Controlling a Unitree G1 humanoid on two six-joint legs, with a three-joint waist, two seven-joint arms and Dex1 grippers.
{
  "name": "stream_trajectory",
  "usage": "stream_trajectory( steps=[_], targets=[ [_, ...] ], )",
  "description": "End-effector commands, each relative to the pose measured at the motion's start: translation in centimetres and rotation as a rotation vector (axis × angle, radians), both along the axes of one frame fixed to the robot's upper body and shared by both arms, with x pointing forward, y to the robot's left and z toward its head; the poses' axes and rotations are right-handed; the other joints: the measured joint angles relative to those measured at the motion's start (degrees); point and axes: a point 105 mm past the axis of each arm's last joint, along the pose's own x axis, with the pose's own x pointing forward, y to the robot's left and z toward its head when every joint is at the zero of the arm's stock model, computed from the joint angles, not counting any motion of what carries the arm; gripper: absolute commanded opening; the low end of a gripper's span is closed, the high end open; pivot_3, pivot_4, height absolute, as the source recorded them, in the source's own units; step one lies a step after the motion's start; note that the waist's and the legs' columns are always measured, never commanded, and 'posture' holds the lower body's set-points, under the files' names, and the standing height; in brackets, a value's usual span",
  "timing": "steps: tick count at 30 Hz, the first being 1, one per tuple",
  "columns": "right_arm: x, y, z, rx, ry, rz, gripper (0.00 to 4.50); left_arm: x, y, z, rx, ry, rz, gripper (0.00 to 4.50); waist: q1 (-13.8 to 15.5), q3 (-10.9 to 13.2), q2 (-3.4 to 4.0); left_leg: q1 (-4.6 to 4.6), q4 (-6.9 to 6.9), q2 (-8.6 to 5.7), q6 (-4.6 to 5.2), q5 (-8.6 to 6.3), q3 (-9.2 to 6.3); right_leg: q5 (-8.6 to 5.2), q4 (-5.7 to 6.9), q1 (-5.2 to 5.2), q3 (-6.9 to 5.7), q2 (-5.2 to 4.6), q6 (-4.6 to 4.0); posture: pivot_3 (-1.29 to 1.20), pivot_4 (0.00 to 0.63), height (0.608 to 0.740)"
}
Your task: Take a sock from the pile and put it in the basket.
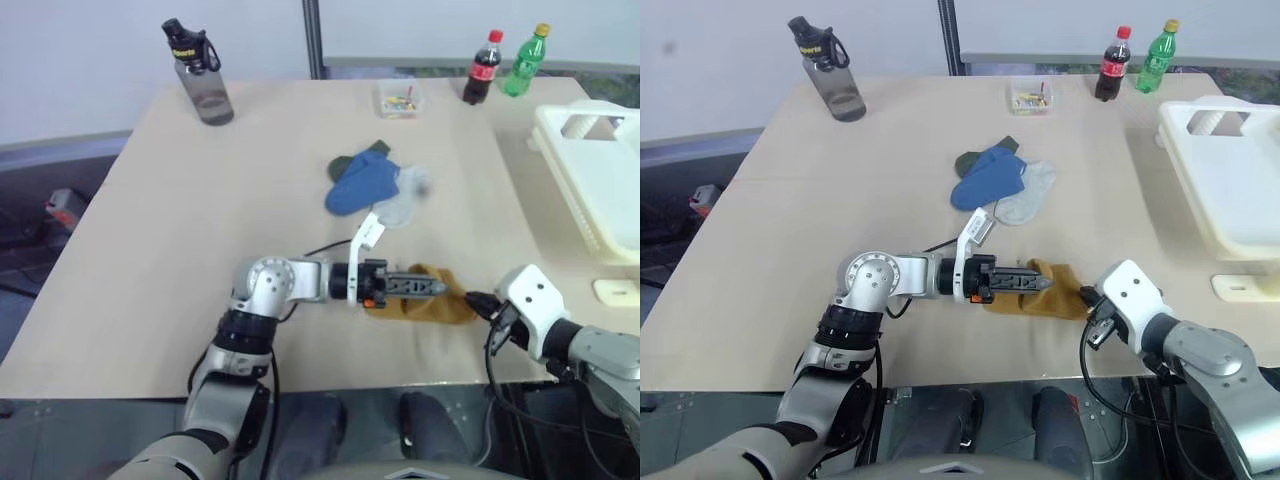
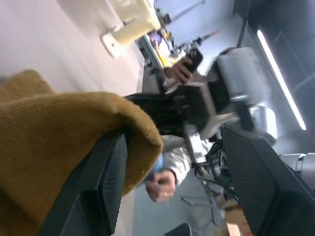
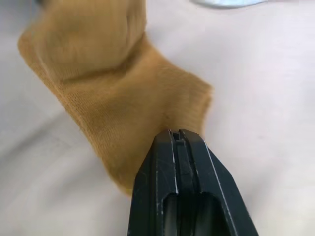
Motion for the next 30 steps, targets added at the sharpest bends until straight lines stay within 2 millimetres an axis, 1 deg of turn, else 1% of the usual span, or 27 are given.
stream_trajectory(
  steps=[1, 3, 6, 8, 11, 14, 17, 21, 23, 27, 30],
  targets=[
    [0.1, 0.8, 0.3, -0.013, -0.028, 0.025, 0.02, 0.8, 3.3, 0.6, 0.031, -0.043, 0.070, 3.16, -0.15, 0.00, 0.00, 0.03, -0.02, 0.02, 0.07, -0.04, 0.01, 0.00, 0.01, 0.00, 0.01, 0.02, 0.00, 0.00, 0.150, 0.740],
    [0.5, 1.4, -0.1, -0.012, -0.022, 0.052, 0.02, 0.8, 5.5, 0.5, 0.075, -0.053, 0.108, 3.16, -0.52, 0.00, 0.02, 0.06, -0.04, 0.08, 0.13, -0.08, 0.01, -0.01, 0.02, -0.01, 0.01, 0.08, 0.01, 0.00, 0.150, 0.740],
    [1.3, 2.2, -0.7, -0.009, -0.017, 0.093, 0.02, 0.6, 8.0, 0.5, 0.120, -0.063, 0.150, 3.16, -0.67, 0.00, 0.01, 0.06, -0.06, 0.07, 0.13, -0.08, 0.01, -0.01, 0.03, -0.02, 0.00, 0.06, 0.00, 0.00, 0.150, 0.740],
    [2.0, 2.6, -1.2, -0.004, -0.011, 0.114, 0.02, 0.4, 9.0, 0.4, 0.146, -0.064, 0.172, 3.16, -0.29, 0.02, -0.01, 0.04, -0.04, 0.01, 0.12, -0.07, 0.01, 0.00, 0.01, 0.00, 0.01, 0.01, 0.00, 0.00, 0.150, 0.740],
    [2.7, 2.8, -1.8, -0.011, -0.003, 0.143, 0.02, 0.0, 9.7, -0.4, 0.191, -0.055, 0.188, 3.16, 0.24, 0.01, -0.02, 0.02, -0.03, -0.06, -0.04, 0.03, -0.01, 0.00, -0.02, 0.01, -0.01, -0.04, -0.01, 0.00, 0.150, 0.740],
    [3.0, 2.6, -2.9, -0.028, 0.034, 0.162, 0.02, -0.4, 9.5, -1.5, 0.236, -0.046, 0.183, 3.16, 0.43, 0.01, -0.02, 0.00, -0.05, -0.06, -0.05, 0.03, -0.08, 0.01, -0.03, 0.00, -0.07, -0.04, -0.02, 0.00, 0.150, 0.740],
    [2.8, 2.0, -4.4, -0.047, 0.084, 0.169, 0.02, -0.7, 8.1, -2.9, 0.298, -0.042, 0.166, 3.16, 0.43, 0.00, -0.04, 0.01, -0.06, -0.06, -0.05, 0.03, -0.08, 0.01, -0.03, 0.01, -0.06, -0.05, -0.02, 0.00, 0.150, 0.740],
    [2.6, 1.7, -5.1, -0.060, 0.108, 0.179, 0.02, -0.5, 6.7, -3.8, 0.330, -0.037, 0.158, 3.16, 0.38, -0.01, -0.05, 0.06, -0.06, -0.05, 0.12, -0.08, -0.06, 0.00, -0.04, 0.09, -0.05, -0.05, -0.01, 0.00, 0.150, 0.740],
    [2.6, 1.8, -5.2, -0.061, 0.111, 0.183, 0.02, -0.6, 6.4, -3.9, 0.336, -0.033, 0.151, 3.16, 0.38, -0.02, -0.05, 0.07, -0.06, -0.03, 0.11, -0.07, -0.06, 0.00, -0.03, 0.09, -0.06, -0.03, -0.01, 0.00, 0.150, 0.740],
    [2.3, 2.0, -5.1, -0.052, 0.117, 0.185, 0.02, -0.5, 5.2, -3.5, 0.297, -0.009, 0.129, 3.16, 0.43, -0.04, -0.08, 0.07, -0.04, -0.03, 0.06, -0.04, -0.06, 0.00, -0.04, 0.10, -0.06, -0.04, -0.01, 0.00, 0.150, 0.740],
    [2.2, 2.1, -5.2, -0.045, 0.121, 0.182, 0.02, -0.4, 3.9, -2.4, 0.208, -0.038, 0.101, 3.16, 0.41, -0.04, -0.08, 0.07, -0.03, -0.04, -0.02, 0.01, -0.06, 0.00, -0.04, 0.11, -0.06, -0.04, 0.00, 0.00, 0.150, 0.740]
  ],
)
